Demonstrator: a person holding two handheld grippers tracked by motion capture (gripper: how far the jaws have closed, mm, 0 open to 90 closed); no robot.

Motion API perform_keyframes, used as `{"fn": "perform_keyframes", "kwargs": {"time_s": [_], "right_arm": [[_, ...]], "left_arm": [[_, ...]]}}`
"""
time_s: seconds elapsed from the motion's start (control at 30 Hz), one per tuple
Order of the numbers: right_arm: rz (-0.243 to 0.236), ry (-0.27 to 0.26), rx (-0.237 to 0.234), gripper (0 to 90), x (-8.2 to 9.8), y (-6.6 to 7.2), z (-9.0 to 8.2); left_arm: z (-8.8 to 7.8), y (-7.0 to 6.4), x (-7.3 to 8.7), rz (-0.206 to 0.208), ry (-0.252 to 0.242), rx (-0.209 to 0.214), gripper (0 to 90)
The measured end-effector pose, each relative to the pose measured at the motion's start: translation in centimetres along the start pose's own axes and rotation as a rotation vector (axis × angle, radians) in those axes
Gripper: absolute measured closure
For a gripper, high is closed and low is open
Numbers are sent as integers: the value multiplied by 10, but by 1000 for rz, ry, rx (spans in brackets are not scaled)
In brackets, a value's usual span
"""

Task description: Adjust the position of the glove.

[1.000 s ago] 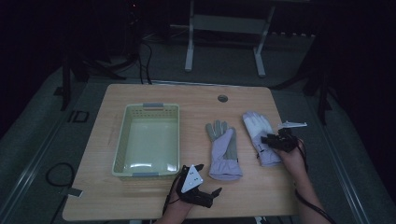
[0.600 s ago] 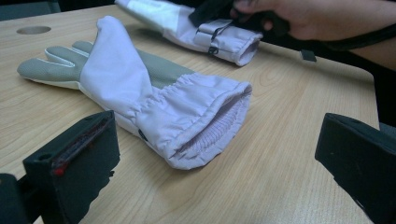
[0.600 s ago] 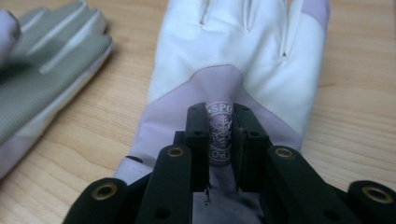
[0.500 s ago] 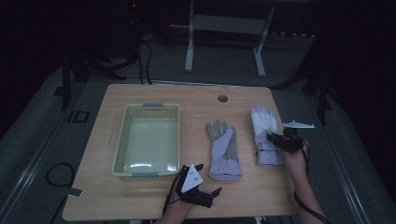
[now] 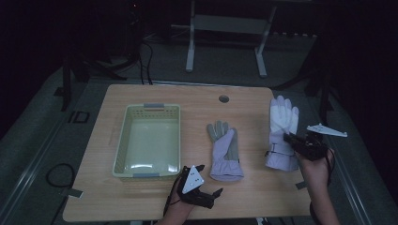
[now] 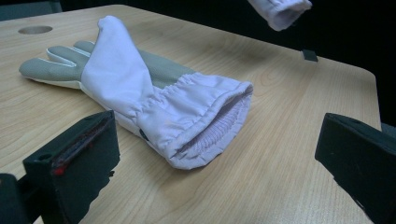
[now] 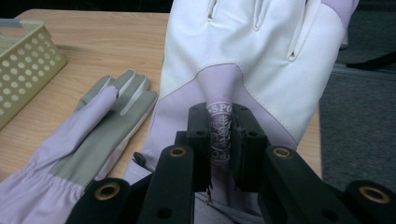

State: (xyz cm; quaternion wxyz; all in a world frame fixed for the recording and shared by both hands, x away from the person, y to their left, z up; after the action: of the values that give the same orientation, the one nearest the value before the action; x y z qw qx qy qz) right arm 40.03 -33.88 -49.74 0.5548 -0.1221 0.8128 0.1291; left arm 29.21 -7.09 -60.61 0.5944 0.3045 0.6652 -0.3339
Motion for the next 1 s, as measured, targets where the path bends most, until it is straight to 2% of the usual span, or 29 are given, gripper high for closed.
{"fn": "perform_keyframes", "kwargs": {"time_s": [0.1, 0.2, 0.23, 0.3, 0.43, 0.67, 0.83, 0.9, 1.0], "right_arm": [[11, 11, 13, 796, 12, 1, -5], [40, 38, 6, 796, 31, 1, -5], [40, 38, 6, 796, 31, 1, -5], [55, 80, 9, 795, 53, -1, 1], [57, 124, 14, 793, 70, -7, 11], [32, 190, 22, 786, 85, -14, 31], [36, 204, 14, 757, 92, -16, 43], [1, 211, 22, 737, 95, -17, 46], [-15, 216, 10, 691, 96, -15, 48]], "left_arm": [[0, 0, 0, 2, 0, 1, 1], [0, 0, 0, 6, 0, 0, 1], [0, 0, 0, 6, 0, 0, 1], [0, 0, 0, 6, -1, 2, 1], [0, -1, 0, 7, -2, 4, 1], [0, 0, 0, 6, 0, 4, 1], [0, 0, 0, 4, 0, 4, 1], [0, -1, 0, 6, 0, 5, 1], [0, -1, 0, 6, 0, 5, 0]]}}
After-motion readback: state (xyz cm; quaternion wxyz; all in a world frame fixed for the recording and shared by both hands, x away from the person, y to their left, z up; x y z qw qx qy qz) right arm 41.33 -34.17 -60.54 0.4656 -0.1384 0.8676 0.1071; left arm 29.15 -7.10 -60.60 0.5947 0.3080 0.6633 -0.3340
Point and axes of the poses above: each handheld gripper's, and its own axes: z roughly forward along the jaws, x roughly out of its underside, y roughly to its left, the point moved 10 cm from there along z, roughly forward along the jaws, and after that the axes turned 14 degrees about -y, right-handed, at the moved point
